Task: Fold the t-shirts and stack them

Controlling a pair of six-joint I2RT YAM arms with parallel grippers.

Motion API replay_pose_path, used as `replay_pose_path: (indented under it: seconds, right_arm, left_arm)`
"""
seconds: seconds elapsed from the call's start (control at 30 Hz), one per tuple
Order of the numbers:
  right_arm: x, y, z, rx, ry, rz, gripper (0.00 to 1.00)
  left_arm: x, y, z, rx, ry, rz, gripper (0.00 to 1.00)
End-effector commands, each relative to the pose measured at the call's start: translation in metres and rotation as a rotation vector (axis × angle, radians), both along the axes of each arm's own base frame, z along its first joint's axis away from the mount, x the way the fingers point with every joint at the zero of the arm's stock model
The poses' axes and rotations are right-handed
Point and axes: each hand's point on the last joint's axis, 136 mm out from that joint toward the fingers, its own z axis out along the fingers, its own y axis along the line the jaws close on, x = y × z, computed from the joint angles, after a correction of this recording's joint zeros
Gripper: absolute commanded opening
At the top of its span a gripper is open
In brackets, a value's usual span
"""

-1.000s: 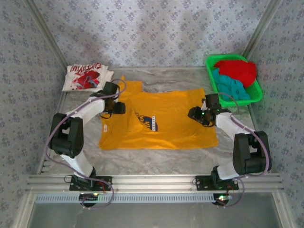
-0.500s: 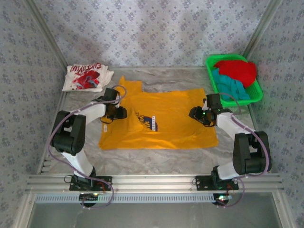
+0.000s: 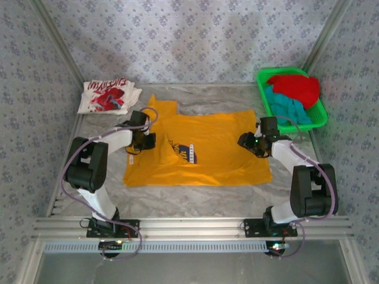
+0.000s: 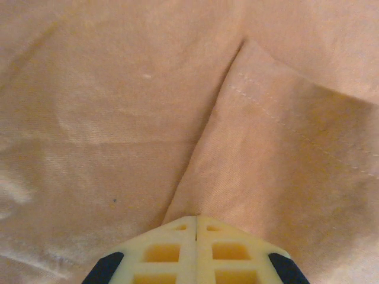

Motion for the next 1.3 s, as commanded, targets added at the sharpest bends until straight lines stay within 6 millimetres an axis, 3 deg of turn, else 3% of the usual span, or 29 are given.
replay_pose_path:
  seconds: [0.0, 0.13, 0.5, 0.7, 0.87, 0.9, 1.0, 1.13, 1.27]
  right_arm:
    - [-0.006, 0.001, 0.000, 0.008, 0.010, 0.019, 0.50]
    - [-0.006, 0.001, -0.001, 0.009, 0.015, 0.017, 0.50]
    - [-0.006, -0.004, -0.002, 0.006, 0.022, 0.009, 0.50]
    - [-0.009, -0.019, 0.008, -0.017, 0.019, -0.030, 0.51]
    - [-0.026, -0.044, 0.008, -0.062, 0.082, -0.116, 0.53]
    - [-0.030, -0.050, 0.005, -0.072, 0.100, -0.135, 0.53]
    - [-0.040, -0.059, -0.004, -0.069, 0.159, -0.153, 0.53]
    - [-0.053, -0.058, -0.016, -0.059, 0.221, -0.111, 0.52]
    - [-0.058, -0.051, -0.029, -0.034, 0.260, -0.066, 0.51]
  left_arm:
    - [0.002, 0.007, 0.026, -0.003, -0.052, 0.041, 0.00]
    - [-0.004, 0.011, 0.032, 0.005, -0.043, 0.057, 0.00]
    - [-0.019, 0.046, 0.039, 0.075, -0.007, 0.119, 0.00]
    - [-0.004, 0.064, 0.043, 0.109, -0.028, 0.140, 0.00]
    - [0.012, 0.058, 0.044, 0.102, -0.027, 0.105, 0.00]
    - [0.014, 0.057, 0.042, 0.097, -0.021, 0.098, 0.03]
    - [0.013, 0.057, 0.038, 0.104, -0.004, 0.100, 0.32]
    - [0.005, 0.073, 0.046, 0.163, -0.012, 0.175, 0.43]
    - [-0.009, 0.074, 0.062, 0.171, -0.045, 0.219, 0.45]
